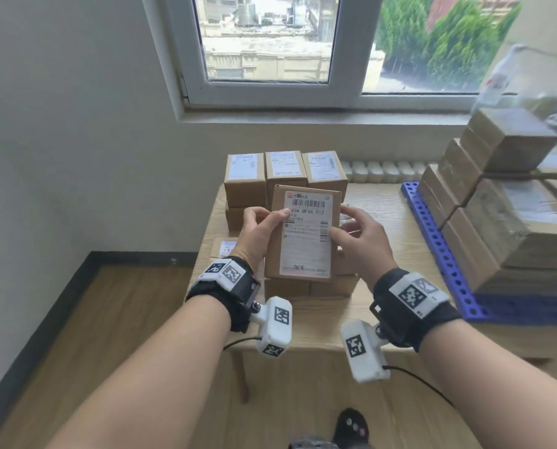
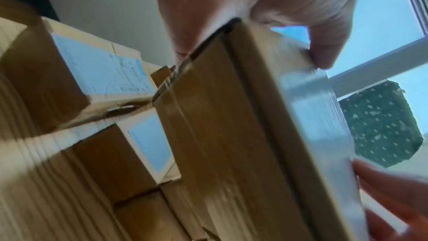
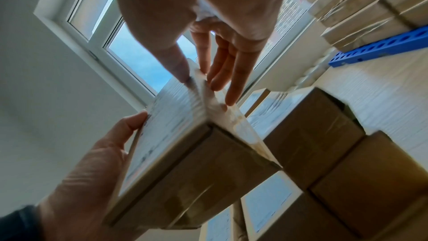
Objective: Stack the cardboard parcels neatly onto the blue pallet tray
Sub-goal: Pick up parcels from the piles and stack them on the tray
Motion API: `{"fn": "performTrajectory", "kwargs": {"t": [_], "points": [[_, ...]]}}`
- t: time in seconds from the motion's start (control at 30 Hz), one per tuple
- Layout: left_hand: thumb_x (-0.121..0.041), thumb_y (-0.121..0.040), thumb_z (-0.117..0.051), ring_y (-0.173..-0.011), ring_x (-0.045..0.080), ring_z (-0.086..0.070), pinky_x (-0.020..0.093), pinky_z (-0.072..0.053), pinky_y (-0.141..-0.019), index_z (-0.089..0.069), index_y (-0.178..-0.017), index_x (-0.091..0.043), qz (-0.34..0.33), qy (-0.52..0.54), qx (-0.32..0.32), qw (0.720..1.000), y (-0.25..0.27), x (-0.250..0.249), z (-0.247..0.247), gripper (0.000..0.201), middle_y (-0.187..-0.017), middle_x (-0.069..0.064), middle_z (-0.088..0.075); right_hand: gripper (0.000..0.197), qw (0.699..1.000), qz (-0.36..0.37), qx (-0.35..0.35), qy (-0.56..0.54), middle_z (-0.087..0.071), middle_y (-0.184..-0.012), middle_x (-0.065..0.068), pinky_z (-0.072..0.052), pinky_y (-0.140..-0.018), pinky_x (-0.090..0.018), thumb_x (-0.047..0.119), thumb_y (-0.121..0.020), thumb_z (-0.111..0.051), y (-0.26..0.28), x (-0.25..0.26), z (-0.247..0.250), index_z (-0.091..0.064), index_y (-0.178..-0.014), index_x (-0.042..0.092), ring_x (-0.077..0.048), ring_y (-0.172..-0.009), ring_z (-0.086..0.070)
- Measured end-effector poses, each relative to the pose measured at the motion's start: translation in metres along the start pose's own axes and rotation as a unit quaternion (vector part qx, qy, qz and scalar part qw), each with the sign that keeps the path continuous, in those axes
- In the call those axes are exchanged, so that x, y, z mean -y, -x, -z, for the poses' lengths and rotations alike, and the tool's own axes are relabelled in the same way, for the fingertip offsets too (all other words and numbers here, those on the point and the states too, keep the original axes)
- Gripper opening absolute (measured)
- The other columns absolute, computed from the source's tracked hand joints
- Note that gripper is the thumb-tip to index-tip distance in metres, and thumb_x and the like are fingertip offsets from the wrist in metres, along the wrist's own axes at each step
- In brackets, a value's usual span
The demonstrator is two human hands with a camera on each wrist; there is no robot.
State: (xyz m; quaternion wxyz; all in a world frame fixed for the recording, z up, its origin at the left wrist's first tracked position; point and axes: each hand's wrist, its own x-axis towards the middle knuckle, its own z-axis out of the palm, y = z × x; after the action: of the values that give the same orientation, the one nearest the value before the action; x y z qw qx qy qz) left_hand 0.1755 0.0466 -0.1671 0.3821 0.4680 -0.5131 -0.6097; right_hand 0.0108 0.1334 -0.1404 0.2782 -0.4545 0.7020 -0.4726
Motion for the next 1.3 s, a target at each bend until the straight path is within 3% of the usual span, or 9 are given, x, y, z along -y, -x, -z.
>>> {"fn": "performTrajectory", "kwargs": {"t": [0.1, 0.27, 0.4, 0.53, 0.7, 0.8, 0.93, 1.1, 1.3], "points": [[-0.062, -0.061, -0.069, -0.105, 0.028, -0.066, 0.05, -0.054, -0.093, -0.045, -0.106, -0.026, -0.014, 0.008, 0.016, 1.0, 0.0, 0.0, -0.022, 0.063, -0.116, 0.013, -0.066, 0.042, 0.999, -0.01, -0.012, -0.028, -0.064, -0.102, 0.003, -0.058, -0.084, -0.044, 0.033, -0.09, -0.065, 0.004, -0.008, 0.026, -0.055, -0.13, 0.027, -0.015, -0.098, -0.064], [-0.058, -0.069, -0.065, -0.106, 0.029, -0.066, 0.051, -0.052, -0.095, -0.042, -0.11, -0.028, -0.031, 0.009, 0.068, 0.997, -0.001, -0.009, -0.07, 0.056, -0.116, 0.012, -0.064, 0.07, 0.997, -0.056, -0.01, -0.056, -0.062, -0.124, 0.0, -0.051, -0.095, -0.045, 0.061, -0.078, -0.06, 0.007, -0.023, 0.071, -0.047, -0.138, 0.027, -0.017, -0.114, -0.059], [-0.055, -0.071, -0.062, -0.102, 0.025, -0.067, 0.046, -0.055, -0.092, -0.039, -0.123, -0.021, -0.038, 0.007, 0.099, 0.994, 0.0, -0.018, -0.118, 0.067, -0.114, 0.01, -0.065, 0.058, 0.992, -0.071, -0.022, -0.107, -0.064, -0.12, 0.003, -0.05, -0.097, -0.045, 0.047, -0.091, -0.06, 0.01, -0.034, 0.108, -0.041, -0.143, 0.029, -0.018, -0.113, -0.061], [-0.051, -0.078, -0.064, -0.091, 0.02, -0.068, 0.036, -0.058, -0.074, -0.04, -0.126, -0.014, -0.023, 0.032, 0.122, 0.992, 0.002, -0.017, -0.173, 0.066, -0.108, 0.009, -0.067, 0.059, 0.988, -0.072, -0.03, -0.132, -0.064, -0.112, 0.007, -0.05, -0.097, -0.049, 0.039, -0.093, -0.061, 0.015, -0.051, 0.152, -0.036, -0.146, 0.031, -0.016, -0.109, -0.063], [-0.058, -0.067, -0.07, -0.099, 0.029, -0.071, 0.046, -0.058, -0.086, -0.048, -0.126, -0.005, -0.028, 0.05, 0.154, 0.986, 0.002, -0.011, -0.251, 0.083, -0.111, 0.015, -0.07, 0.068, 0.985, -0.075, -0.037, -0.148, -0.058, -0.128, -0.008, -0.057, -0.087, -0.036, 0.038, -0.092, -0.062, 0.016, -0.078, 0.218, -0.028, -0.15, 0.031, -0.018, -0.11, -0.063], [-0.062, -0.068, -0.07, -0.099, 0.032, -0.071, 0.053, -0.056, -0.088, -0.048, -0.129, -0.005, -0.033, 0.047, 0.165, 0.985, 0.003, -0.011, -0.295, 0.087, -0.11, 0.015, -0.072, 0.064, 0.983, -0.069, -0.048, -0.164, -0.059, -0.125, -0.007, -0.056, -0.072, -0.022, 0.032, -0.094, -0.06, 0.014, -0.089, 0.258, -0.028, -0.15, 0.029, -0.013, -0.104, -0.064], [-0.063, -0.067, -0.071, -0.101, 0.034, -0.07, 0.057, -0.054, -0.09, -0.049, -0.13, -0.003, -0.041, 0.054, 0.169, 0.983, 0.005, -0.013, -0.35, 0.09, -0.112, 0.017, -0.071, 0.059, 0.985, -0.053, -0.052, -0.153, -0.063, -0.115, -0.003, -0.05, -0.056, -0.011, 0.032, -0.096, -0.058, 0.009, -0.103, 0.311, -0.031, -0.148, 0.031, -0.007, -0.093, -0.064], [-0.067, -0.061, -0.077, -0.104, 0.036, -0.069, 0.055, -0.055, -0.09, -0.049, -0.13, 0.0, -0.062, 0.06, 0.178, 0.98, 0.006, -0.029, -0.426, 0.101, -0.116, 0.019, -0.069, 0.058, 0.99, -0.024, -0.047, -0.134, -0.062, -0.124, -0.003, -0.048, -0.057, -0.007, 0.035, -0.095, -0.057, 0.001, -0.124, 0.387, -0.031, -0.147, 0.033, -0.011, -0.105, -0.063], [-0.077, -0.057, -0.075, -0.107, 0.028, -0.069, 0.052, -0.054, -0.092, -0.051, -0.13, -0.007, -0.083, 0.036, 0.158, 0.983, -0.004, -0.042, -0.497, 0.104, -0.12, 0.013, -0.068, 0.055, 0.991, -0.024, -0.042, -0.125, -0.063, -0.124, 0.0, -0.046, -0.06, -0.01, 0.039, -0.095, -0.056, -0.012, -0.14, 0.453, -0.034, -0.145, 0.035, -0.008, -0.105, -0.063]]}}
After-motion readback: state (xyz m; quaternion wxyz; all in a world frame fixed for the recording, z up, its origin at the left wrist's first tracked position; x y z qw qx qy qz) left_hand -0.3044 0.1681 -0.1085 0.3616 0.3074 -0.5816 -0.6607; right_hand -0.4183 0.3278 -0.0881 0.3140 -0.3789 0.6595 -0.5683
